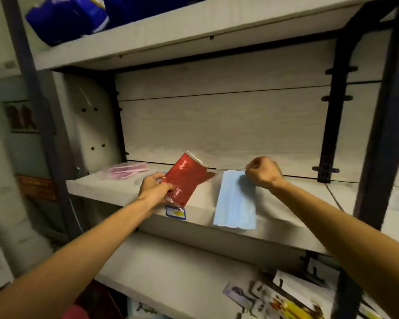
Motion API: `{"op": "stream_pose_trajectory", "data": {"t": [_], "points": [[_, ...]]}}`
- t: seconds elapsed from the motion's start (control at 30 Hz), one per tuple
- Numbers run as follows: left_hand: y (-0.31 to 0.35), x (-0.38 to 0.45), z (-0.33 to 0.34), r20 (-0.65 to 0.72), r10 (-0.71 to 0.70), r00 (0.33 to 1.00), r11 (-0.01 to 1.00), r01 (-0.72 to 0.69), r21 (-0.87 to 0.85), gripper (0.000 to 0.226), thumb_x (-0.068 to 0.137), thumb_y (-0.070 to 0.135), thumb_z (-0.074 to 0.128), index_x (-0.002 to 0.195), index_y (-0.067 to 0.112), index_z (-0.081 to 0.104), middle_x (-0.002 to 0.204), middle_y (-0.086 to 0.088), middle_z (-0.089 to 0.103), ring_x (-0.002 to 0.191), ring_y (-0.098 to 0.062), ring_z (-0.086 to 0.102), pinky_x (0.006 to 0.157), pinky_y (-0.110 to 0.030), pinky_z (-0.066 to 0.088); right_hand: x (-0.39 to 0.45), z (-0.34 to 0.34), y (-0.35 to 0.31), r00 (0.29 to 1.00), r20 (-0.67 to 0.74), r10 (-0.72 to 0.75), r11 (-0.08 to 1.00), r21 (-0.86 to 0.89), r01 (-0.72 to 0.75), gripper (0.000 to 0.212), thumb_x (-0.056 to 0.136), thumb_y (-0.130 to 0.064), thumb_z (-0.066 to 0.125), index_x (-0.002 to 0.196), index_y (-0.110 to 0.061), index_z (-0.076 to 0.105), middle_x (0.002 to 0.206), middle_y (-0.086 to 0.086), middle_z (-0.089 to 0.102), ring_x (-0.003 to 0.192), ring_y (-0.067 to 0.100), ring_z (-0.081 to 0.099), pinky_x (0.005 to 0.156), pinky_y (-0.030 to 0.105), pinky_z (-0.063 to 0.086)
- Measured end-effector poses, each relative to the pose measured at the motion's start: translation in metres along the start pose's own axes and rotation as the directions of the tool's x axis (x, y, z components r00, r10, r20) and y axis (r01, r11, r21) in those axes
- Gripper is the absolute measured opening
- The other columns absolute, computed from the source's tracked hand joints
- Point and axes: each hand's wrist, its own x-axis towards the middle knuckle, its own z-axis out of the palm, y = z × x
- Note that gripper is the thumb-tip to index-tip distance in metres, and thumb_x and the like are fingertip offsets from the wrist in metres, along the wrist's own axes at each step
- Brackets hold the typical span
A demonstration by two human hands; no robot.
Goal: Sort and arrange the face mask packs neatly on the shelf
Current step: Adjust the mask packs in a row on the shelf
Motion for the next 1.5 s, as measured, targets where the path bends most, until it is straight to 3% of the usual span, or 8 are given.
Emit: {"op": "stream_pose_trajectory", "data": {"t": [0.1,0.27,0.4,0.5,0.63,0.8,1.23,1.5], "points": [[0.003,0.045,-0.003,0.011,0.017,1.0,0.994,-0.018,0.106,0.035,0.087,-0.005,0.07,0.12,0.007,0.064,0.114,-0.017,0.073,0.099,-0.031,0.072,0.086,-0.043,0.061,0.037,0.015,-0.002,1.0,-0.018,0.008,0.991,-0.133,-0.01,0.012,0.083,-0.013,0.065,0.089,-0.015,0.075,0.096,0.01,0.072,0.096,0.033,0.067,0.078,0.032,0.053],[-0.007,0.095,0.008,0.112,0.037,0.993,0.955,-0.068,0.288,0.022,0.085,0.004,0.072,0.1,0.018,0.065,0.107,-0.012,0.075,0.098,-0.027,0.072,0.093,-0.044,0.058,0.077,0.044,0.008,0.991,-0.086,0.099,0.937,-0.328,-0.122,0.03,0.09,-0.021,0.068,0.118,-0.012,0.069,0.122,0.014,0.068,0.113,0.035,0.062,0.092,0.036,0.05],[-0.024,0.13,0.02,0.237,0.203,0.95,0.667,-0.312,0.677,0.052,0.083,0.027,0.075,0.132,0.025,0.057,0.129,0.001,0.066,0.114,-0.021,0.064,0.096,-0.034,0.052,0.09,0.064,0.014,0.994,-0.031,-0.103,0.853,-0.516,0.072,0.043,0.091,-0.03,0.067,0.132,-0.019,0.057,0.136,0.011,0.057,0.125,0.034,0.049,0.102,0.041,0.041],[-0.034,0.147,0.029,0.385,0.211,0.899,0.625,-0.427,0.654,0.076,0.086,0.035,0.075,0.151,0.025,0.038,0.149,0.0,0.052,0.127,-0.02,0.057,0.101,-0.034,0.05,0.086,0.08,0.006,0.962,0.143,-0.233,0.848,-0.454,0.273,0.047,0.089,-0.052,0.062,0.129,-0.027,0.059,0.139,0.004,0.055,0.127,0.029,0.046,0.106,0.044,0.04],[-0.036,0.157,0.039,0.568,0.268,0.778,0.346,-0.629,0.696,0.05,0.088,0.053,0.065,0.133,0.032,0.059,0.127,0.001,0.069,0.107,-0.02,0.067,0.088,-0.036,0.056,0.071,0.103,0.001,0.923,0.371,-0.099,0.767,-0.563,0.308,0.065,0.082,-0.076,0.05,0.131,-0.034,0.059,0.143,0.002,0.05,0.136,0.028,0.038,0.111,0.049,0.03],[-0.033,0.159,0.051,0.629,0.374,0.682,0.105,-0.705,0.701,0.047,0.092,0.065,0.05,0.106,0.024,0.067,0.1,-0.004,0.072,0.089,-0.028,0.068,0.071,-0.033,0.05,0.067,0.093,0.008,0.955,0.29,0.067,0.789,-0.601,0.128,0.074,0.082,-0.079,0.047,0.138,-0.032,0.052,0.147,0.004,0.048,0.135,0.03,0.041,0.112,0.049,0.033],[-0.024,0.13,0.065,0.729,0.38,0.57,0.152,-0.815,0.559,0.052,0.099,0.061,0.042,0.126,0.022,0.062,0.129,-0.003,0.057,0.119,-0.025,0.053,0.098,-0.04,0.043,0.011,0.06,-0.001,0.993,0.114,-0.017,0.699,-0.709,0.093,0.064,0.099,-0.059,0.04,0.152,-0.024,0.035,0.155,0.006,0.039,0.142,0.028,0.032,0.115,0.045,0.026],[0.003,0.033,0.09,0.758,0.442,0.481,0.196,-0.876,0.441,0.05,0.101,0.057,0.042,0.132,0.022,0.057,0.132,-0.001,0.056,0.121,-0.025,0.055,0.097,-0.038,0.045,-0.089,-0.017,0.013,0.983,0.056,-0.174,0.657,-0.737,0.159,0.07,0.1,-0.055,0.042,0.157,-0.018,0.021,0.154,0.009,0.04,0.137,0.029,0.04,0.111,0.043,0.036]]}}
